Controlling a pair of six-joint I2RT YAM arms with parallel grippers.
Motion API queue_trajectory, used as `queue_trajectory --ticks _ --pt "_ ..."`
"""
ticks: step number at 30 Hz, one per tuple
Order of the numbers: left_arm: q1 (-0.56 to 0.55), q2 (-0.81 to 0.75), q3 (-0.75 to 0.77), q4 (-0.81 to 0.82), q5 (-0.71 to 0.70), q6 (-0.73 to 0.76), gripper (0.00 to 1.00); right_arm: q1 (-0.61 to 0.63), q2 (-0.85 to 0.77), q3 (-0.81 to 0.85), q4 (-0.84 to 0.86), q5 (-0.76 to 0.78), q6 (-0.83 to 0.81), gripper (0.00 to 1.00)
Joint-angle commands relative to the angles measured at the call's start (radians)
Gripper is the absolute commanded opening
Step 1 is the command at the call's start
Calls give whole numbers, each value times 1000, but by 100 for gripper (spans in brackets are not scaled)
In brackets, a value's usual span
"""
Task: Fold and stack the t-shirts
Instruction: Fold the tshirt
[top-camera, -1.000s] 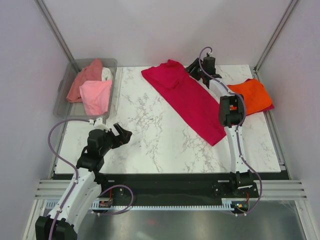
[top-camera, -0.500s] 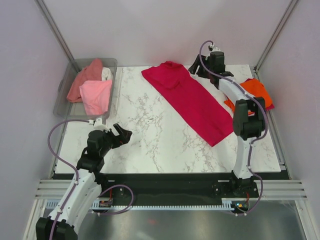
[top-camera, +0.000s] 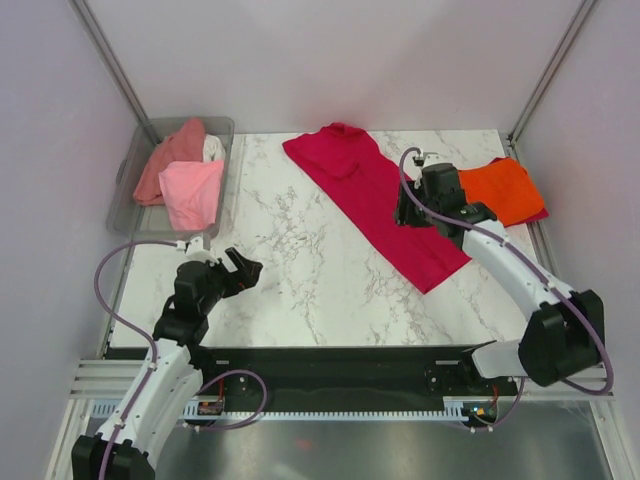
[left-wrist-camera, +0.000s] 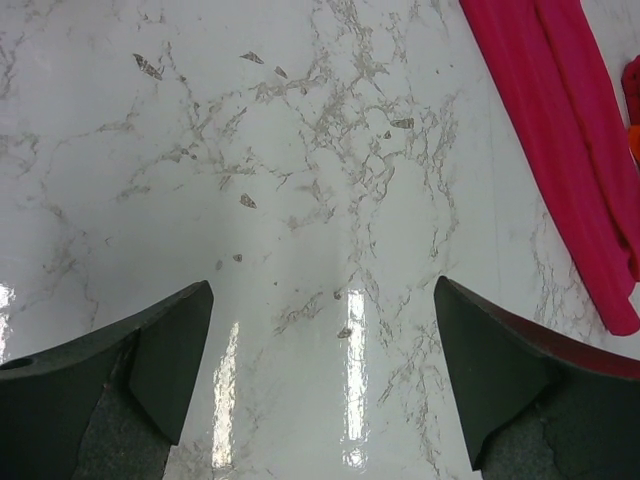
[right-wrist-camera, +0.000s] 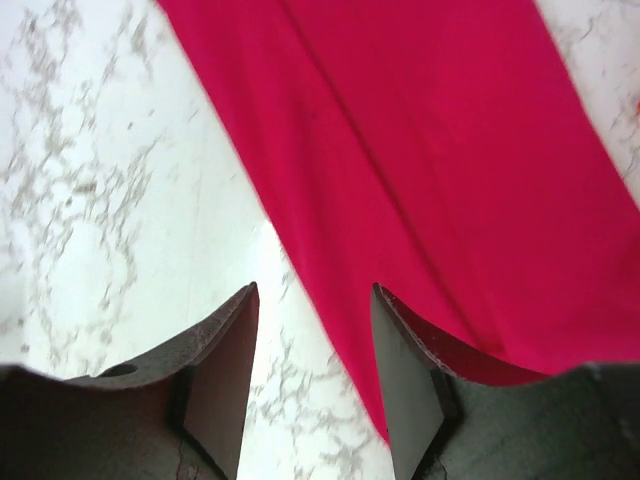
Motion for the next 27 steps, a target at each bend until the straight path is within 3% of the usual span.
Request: queue_trajectory --ticks 1,12,13,16,27 --pt "-2 1 -2 34 -52 0 100 52 -126 -26 -50 108 18 56" --pt "-4 -10 -7 31 -3 7 100 89 -209 -179 -127 188 27 56" --pt "-4 -8 -7 31 -3 7 100 89 -209 -194 -130 202 37 52" --pt "-4 -7 -5 31 1 6 100 89 -194 -214 -144 205 44 47" --pt "-4 5 -4 32 0 4 100 144 -90 -234 -147 153 47 44"
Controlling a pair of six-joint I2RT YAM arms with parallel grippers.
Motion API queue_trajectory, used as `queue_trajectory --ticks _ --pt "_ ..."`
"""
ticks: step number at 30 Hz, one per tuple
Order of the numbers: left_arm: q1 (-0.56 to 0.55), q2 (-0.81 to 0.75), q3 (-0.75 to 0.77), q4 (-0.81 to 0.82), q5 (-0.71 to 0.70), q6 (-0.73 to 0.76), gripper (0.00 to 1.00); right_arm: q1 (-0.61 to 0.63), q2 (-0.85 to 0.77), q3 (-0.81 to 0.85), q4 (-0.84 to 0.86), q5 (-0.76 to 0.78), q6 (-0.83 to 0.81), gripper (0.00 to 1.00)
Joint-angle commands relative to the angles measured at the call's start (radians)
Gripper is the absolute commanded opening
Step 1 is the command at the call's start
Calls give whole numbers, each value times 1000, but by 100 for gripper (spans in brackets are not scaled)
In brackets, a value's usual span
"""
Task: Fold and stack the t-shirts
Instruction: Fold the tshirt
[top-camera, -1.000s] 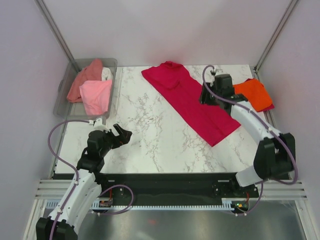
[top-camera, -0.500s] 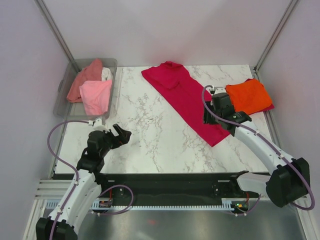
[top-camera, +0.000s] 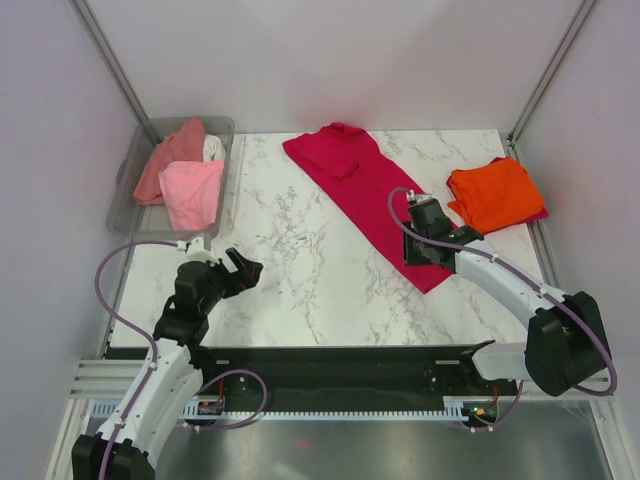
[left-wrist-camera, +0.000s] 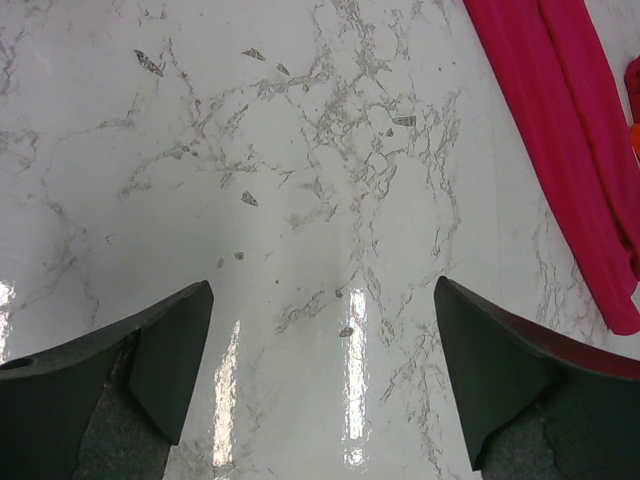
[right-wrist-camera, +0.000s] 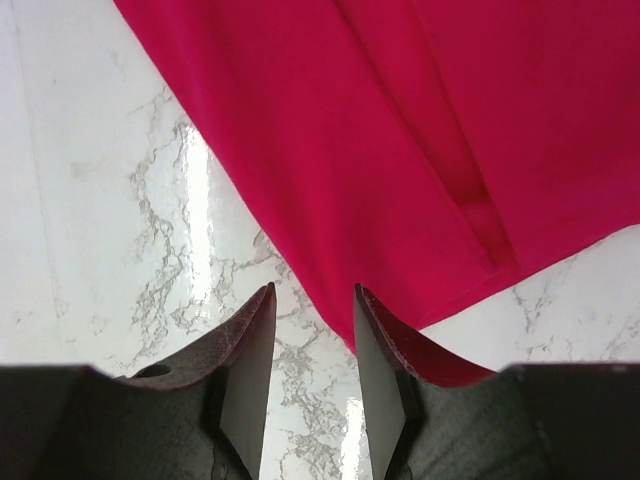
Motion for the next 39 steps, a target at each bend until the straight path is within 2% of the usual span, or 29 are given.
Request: queue_trajectory --ticks 1,7,24,26,27,28,29,30,33,36,37,39 --pt "-4 3 1 34 9 5 100 31 46 4 2 -19 4 44" --pt "-4 5 1 33 11 3 100 36 151 15 11 -13 -2 45" --pt "-4 20 6 33 8 5 100 50 312 18 37 61 -10 43" --pt "-4 19 6 33 6 5 100 54 352 24 37 62 -5 38" --pt "-4 20 6 33 6 5 100 59 362 29 34 64 1 25" --pt "-4 19 6 33 9 5 100 63 379 30 34 62 4 19" --pt "-4 19 6 33 6 6 100 80 382 33 34 61 15 7" --pt "-4 19 6 33 8 6 100 91 384 33 34 51 24 1" --pt "-4 20 6 31 6 6 100 169 370 35 55 -10 96 0" --pt "-3 20 6 31 6 5 100 304 366 50 118 -44 221 0" --pt "-4 19 6 31 3 5 100 389 373 59 141 -60 256 0" --pt "-4 17 6 29 4 5 100 479 413 122 211 -85 323 0"
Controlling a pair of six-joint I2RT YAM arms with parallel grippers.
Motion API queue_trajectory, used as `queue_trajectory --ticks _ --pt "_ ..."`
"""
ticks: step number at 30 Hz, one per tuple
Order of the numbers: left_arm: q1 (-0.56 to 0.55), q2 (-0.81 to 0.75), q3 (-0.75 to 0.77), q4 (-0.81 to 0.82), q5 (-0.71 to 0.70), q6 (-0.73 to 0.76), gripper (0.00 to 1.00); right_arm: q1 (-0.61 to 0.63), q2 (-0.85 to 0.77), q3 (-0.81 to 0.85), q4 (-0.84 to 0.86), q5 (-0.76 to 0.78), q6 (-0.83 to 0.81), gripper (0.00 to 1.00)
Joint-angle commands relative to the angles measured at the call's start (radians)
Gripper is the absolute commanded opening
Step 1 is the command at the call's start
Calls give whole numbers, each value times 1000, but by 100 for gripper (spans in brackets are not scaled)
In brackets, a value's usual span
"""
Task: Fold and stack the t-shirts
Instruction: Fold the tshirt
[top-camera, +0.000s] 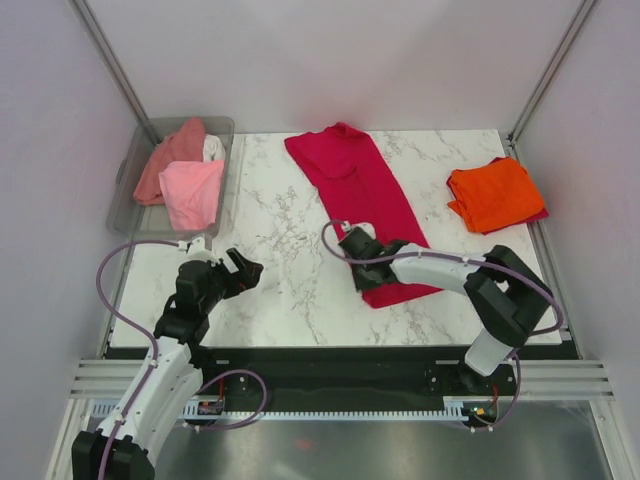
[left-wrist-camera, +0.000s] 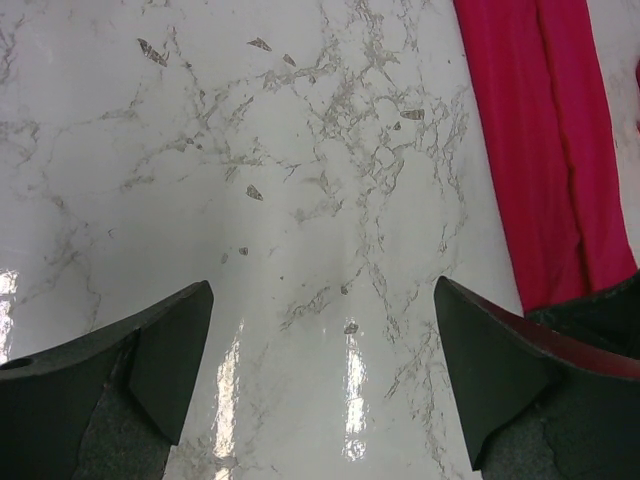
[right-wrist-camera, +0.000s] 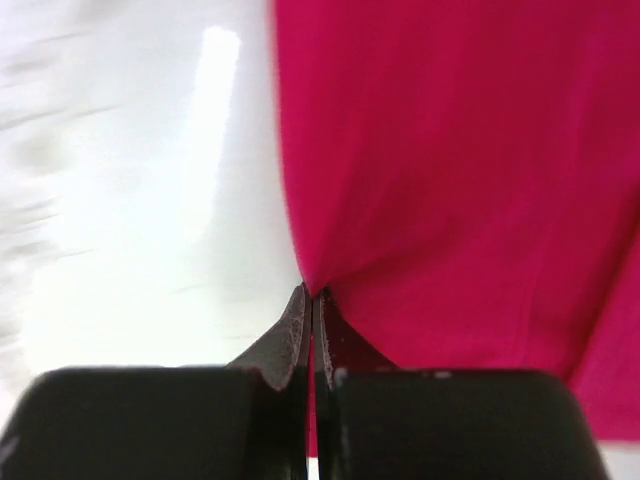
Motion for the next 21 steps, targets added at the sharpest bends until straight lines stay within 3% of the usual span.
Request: queue_trajectory --ticks 1,3,5,8,12,13,16,17,19,21 --pt "-4 -2 6 28 0 5 100 220 80 89 141 -144 219 0" --pt "-4 -4 6 25 0 5 100 284 136 184 214 -170 256 21" --pt "-4 -8 7 19 0 5 100 331 160 260 251 -203 280 53" --pt "-4 -22 6 14 3 8 100 338 116 275 242 -195 262 59" --pt "-4 -30 4 17 38 15 100 295 -42 192 208 -169 231 59" --pt "-4 -28 4 20 44 17 100 282 -82 166 202 -157 228 62" --pt "-4 -14 4 37 75 26 100 249 -252 24 158 -39 242 89" --pt "-6 -10 6 39 86 29 100 239 -334 -10 156 -10 245 93" --pt "-6 9 7 55 116 31 100 209 -405 -78 153 53 282 97" --pt "-7 33 4 68 151 23 100 155 -487 -173 152 46 317 93"
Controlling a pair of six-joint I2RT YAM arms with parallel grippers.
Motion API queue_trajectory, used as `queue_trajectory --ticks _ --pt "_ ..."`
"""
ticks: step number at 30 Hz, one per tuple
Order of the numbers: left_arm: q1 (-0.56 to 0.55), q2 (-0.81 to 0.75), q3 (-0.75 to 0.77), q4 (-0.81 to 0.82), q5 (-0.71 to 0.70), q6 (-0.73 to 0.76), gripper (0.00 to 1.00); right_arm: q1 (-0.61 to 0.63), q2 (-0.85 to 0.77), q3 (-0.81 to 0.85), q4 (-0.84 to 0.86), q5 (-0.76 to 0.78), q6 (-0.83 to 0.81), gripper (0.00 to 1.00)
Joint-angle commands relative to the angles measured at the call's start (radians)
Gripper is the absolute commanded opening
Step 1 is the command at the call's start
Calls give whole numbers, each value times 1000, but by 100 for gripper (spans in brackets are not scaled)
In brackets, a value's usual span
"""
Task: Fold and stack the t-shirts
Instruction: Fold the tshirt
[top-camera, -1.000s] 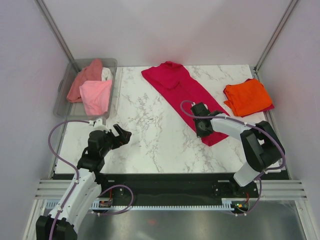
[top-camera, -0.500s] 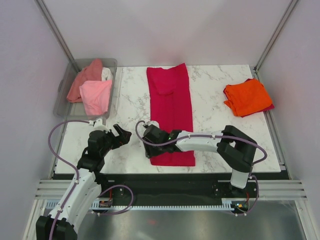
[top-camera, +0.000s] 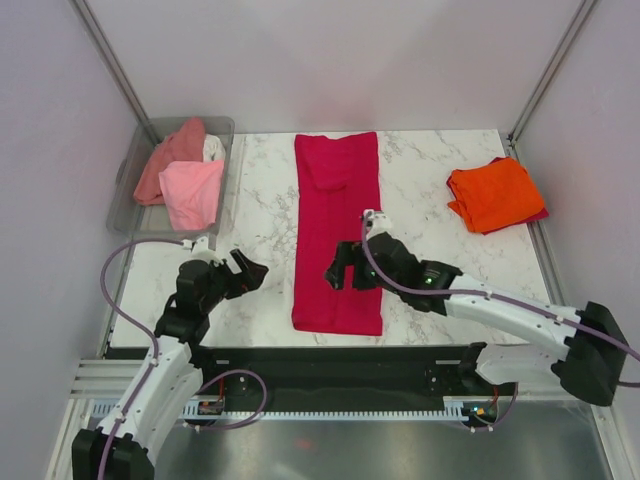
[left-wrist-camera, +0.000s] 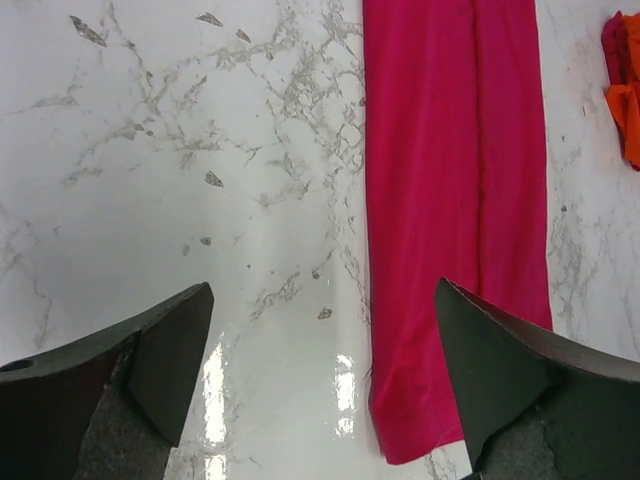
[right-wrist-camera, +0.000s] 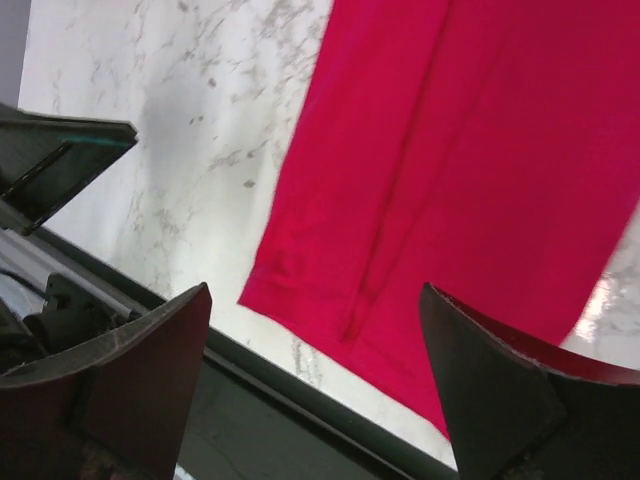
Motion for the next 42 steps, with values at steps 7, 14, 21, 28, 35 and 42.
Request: queue_trajectory --ticks 7,14,21,28,35,42 --pt "-94 189 -5 148 168 -93 96 -194 -147 -279 -40 -13 68 68" --pt "-207 333 30 144 211 -149 83 -245 -147 -374 1 -150 69 57" --pt "-281 370 32 84 252 -191 68 -247 -210 -486 75 -279 131 49" --pt "-310 390 7 81 302 -211 56 -247 -225 -570 119 -345 163 41" --pt "-339 422 6 75 366 -223 52 -247 -239 -606 130 -389 178 40" --pt "-401 456 19 61 339 -238 53 -247 -242 -584 63 -379 140 44"
